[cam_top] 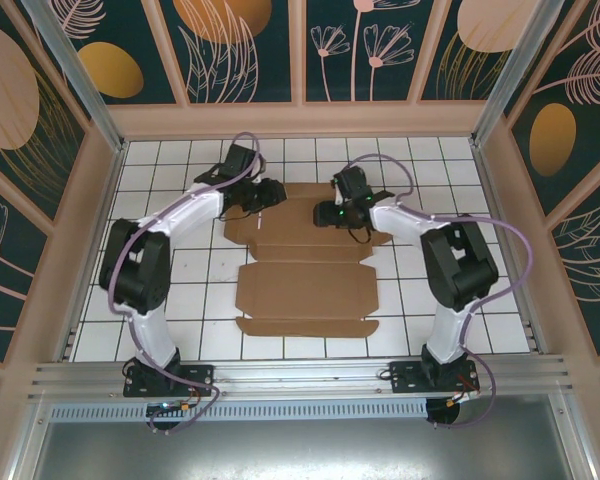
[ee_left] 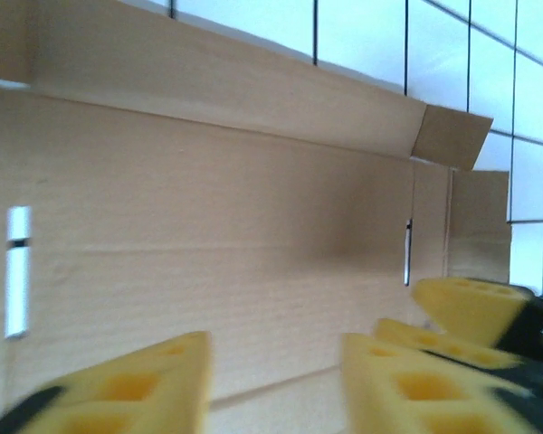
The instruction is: Fold the paper box
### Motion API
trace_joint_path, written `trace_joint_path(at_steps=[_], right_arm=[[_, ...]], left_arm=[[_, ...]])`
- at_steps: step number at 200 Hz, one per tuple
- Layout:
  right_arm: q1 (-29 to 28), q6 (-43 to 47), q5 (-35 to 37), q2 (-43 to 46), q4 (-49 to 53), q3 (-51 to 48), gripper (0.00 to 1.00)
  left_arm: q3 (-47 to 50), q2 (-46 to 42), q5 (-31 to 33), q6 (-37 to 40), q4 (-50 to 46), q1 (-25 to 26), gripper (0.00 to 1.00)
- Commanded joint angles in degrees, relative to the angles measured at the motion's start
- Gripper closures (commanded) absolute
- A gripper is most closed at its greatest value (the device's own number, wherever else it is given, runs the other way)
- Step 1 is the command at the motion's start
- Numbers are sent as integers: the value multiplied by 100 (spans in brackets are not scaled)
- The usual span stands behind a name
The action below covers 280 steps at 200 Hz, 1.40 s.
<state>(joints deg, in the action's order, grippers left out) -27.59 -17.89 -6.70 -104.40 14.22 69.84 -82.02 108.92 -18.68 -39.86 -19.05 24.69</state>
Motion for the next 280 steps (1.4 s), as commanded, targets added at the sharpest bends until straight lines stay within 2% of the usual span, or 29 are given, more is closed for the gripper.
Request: trace_joint_path(at_steps=[1, 8, 16, 38, 64, 86, 127, 162, 194, 222, 241, 264, 280], right_arm=[[417, 224, -37, 448, 354, -35, 32], [599, 241, 62, 462, 497, -12, 33], [819, 255, 115, 435, 703, 47, 33], [1271, 382, 408, 470, 943, -1, 29], [1594, 617, 967, 395, 1132, 12, 23], [1814, 778, 783, 193, 1140, -7, 24], [1979, 1092, -915, -232, 1013, -76, 30], [2166, 975, -1813, -528, 714, -242, 30], [2574, 608, -3149, -498, -144, -825, 39], [2680, 441, -3944, -544, -640, -1118, 47], [2654, 322, -4280, -672, -801, -1141, 56], [2656, 260, -4333, -658, -924, -1195, 71], [2662, 264, -4180, -474, -875, -1201, 75]], left_arm=[[-354, 546, -320, -224, 290, 106, 81], [-382, 698, -412, -314, 423, 115, 92], [-379, 853, -515, -381, 599, 115, 100], [-393, 1193, -672, -474, 854, 122, 100], [-414, 1467, -535, -497, 855, 124, 100], [-431, 1676, -490, -583, 833, 124, 100], [-395, 1866, -420, -636, 865, 115, 100], [-283, 1947, -492, -745, 998, 108, 100], [-278, 1942, -529, -762, 1026, 95, 100], [-264, 1939, -553, -765, 1033, 69, 100], [-279, 1948, -562, -761, 1035, 65, 100], [-262, 1957, -584, -777, 1043, 54, 100], [-244, 1944, -584, -782, 1052, 52, 100]])
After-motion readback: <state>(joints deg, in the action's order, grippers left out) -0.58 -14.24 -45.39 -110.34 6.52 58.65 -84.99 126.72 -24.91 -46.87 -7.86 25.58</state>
